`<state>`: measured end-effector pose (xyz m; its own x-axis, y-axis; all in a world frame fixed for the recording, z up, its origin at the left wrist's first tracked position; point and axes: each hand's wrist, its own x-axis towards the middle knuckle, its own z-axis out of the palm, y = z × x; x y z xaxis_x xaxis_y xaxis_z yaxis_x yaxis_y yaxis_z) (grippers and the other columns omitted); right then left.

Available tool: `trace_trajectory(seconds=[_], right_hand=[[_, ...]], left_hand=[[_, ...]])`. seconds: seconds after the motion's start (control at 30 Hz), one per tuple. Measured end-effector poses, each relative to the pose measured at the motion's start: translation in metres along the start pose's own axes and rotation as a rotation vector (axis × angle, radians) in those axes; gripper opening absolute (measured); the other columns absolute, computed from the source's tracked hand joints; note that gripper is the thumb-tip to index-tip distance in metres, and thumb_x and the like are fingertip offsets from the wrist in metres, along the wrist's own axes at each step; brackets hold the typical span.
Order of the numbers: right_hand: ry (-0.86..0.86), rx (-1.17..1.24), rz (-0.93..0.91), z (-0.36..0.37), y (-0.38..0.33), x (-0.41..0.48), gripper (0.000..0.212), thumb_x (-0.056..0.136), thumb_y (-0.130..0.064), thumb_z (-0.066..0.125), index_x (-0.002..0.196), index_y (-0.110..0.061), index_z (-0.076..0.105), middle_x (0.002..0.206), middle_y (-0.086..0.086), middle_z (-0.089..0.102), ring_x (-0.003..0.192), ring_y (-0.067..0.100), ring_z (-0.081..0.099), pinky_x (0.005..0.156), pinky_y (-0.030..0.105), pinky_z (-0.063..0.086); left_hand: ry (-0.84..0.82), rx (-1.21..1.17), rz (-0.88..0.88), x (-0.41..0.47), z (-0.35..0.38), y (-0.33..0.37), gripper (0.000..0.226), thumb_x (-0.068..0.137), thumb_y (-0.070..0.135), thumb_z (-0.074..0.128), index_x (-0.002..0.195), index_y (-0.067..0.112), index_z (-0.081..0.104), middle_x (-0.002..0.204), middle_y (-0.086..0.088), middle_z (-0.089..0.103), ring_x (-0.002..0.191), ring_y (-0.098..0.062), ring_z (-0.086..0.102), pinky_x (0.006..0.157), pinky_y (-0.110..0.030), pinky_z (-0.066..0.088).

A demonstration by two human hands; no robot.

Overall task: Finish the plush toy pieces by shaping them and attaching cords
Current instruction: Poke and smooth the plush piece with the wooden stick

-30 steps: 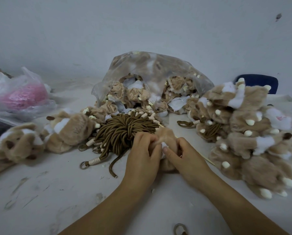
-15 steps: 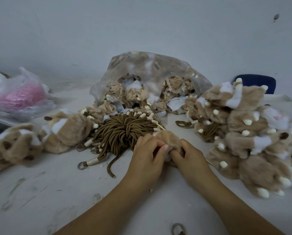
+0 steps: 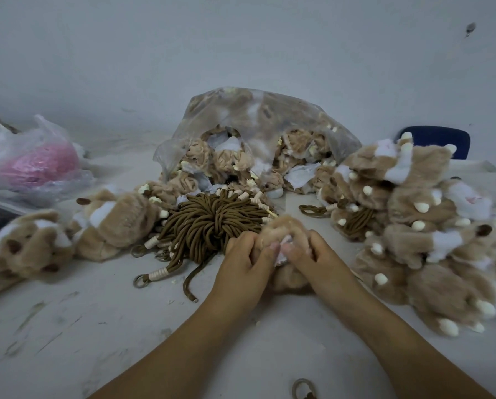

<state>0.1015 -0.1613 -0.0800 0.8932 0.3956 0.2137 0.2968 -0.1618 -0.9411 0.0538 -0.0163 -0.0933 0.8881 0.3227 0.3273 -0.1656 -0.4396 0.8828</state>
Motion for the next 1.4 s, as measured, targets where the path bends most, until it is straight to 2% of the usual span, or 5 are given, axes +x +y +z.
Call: trace_trajectory(seconds=[0.2,0.47,0.6,0.73,1.4], right_hand=[[-0.009,-0.159,-0.111,0.005,0.001,-0.001,0.017,0.089,-0.032,0.064,0.081,-0.032,0.049,0.062,-0.032,0.056,0.059,-0.013,0.051,0.054,0.004,0.038],[0.083,-0.081,0.051,0.001,0.002,0.0,0.006,0.089,-0.027,0.058,0.086,-0.022,0.055,0.079,-0.002,0.064,0.073,0.01,0.061,0.064,0.02,0.052],[0.197,-0.317,-0.088,0.006,-0.001,0.001,0.036,0.089,-0.015,0.057,0.065,-0.017,0.03,0.055,-0.007,0.035,0.048,0.003,0.034,0.045,0.014,0.031],[-0.022,-0.054,-0.028,0.002,-0.007,-0.001,0.025,0.089,-0.036,0.063,0.08,-0.013,0.059,0.077,0.005,0.068,0.071,-0.002,0.059,0.067,0.018,0.048],[0.233,-0.239,-0.132,0.002,-0.009,0.004,0.042,0.098,-0.042,0.039,0.076,-0.011,0.056,0.067,-0.002,0.059,0.064,0.009,0.055,0.059,0.017,0.042]], left_hand=[[0.01,-0.065,0.007,-0.003,-0.002,0.002,0.02,0.099,0.03,0.055,0.082,0.019,0.055,0.092,-0.001,0.051,0.079,-0.002,0.048,0.064,-0.008,0.039],[0.062,0.384,0.681,-0.003,0.004,0.008,0.023,0.098,0.025,0.048,0.082,0.016,0.062,0.084,0.01,0.054,0.078,-0.014,0.039,0.07,-0.033,0.034],[-0.005,0.309,0.576,-0.007,0.006,0.007,0.024,0.099,0.032,0.046,0.077,0.027,0.056,0.08,0.017,0.053,0.077,-0.013,0.04,0.07,-0.028,0.033],[0.124,-0.025,0.055,-0.004,0.003,0.004,0.03,0.099,0.033,0.054,0.07,0.029,0.046,0.082,0.009,0.048,0.073,0.001,0.045,0.062,-0.012,0.035],[0.291,0.083,0.229,-0.004,-0.009,0.011,0.029,0.092,0.036,0.052,0.068,0.024,0.044,0.073,0.012,0.044,0.077,-0.008,0.046,0.068,-0.023,0.034]])
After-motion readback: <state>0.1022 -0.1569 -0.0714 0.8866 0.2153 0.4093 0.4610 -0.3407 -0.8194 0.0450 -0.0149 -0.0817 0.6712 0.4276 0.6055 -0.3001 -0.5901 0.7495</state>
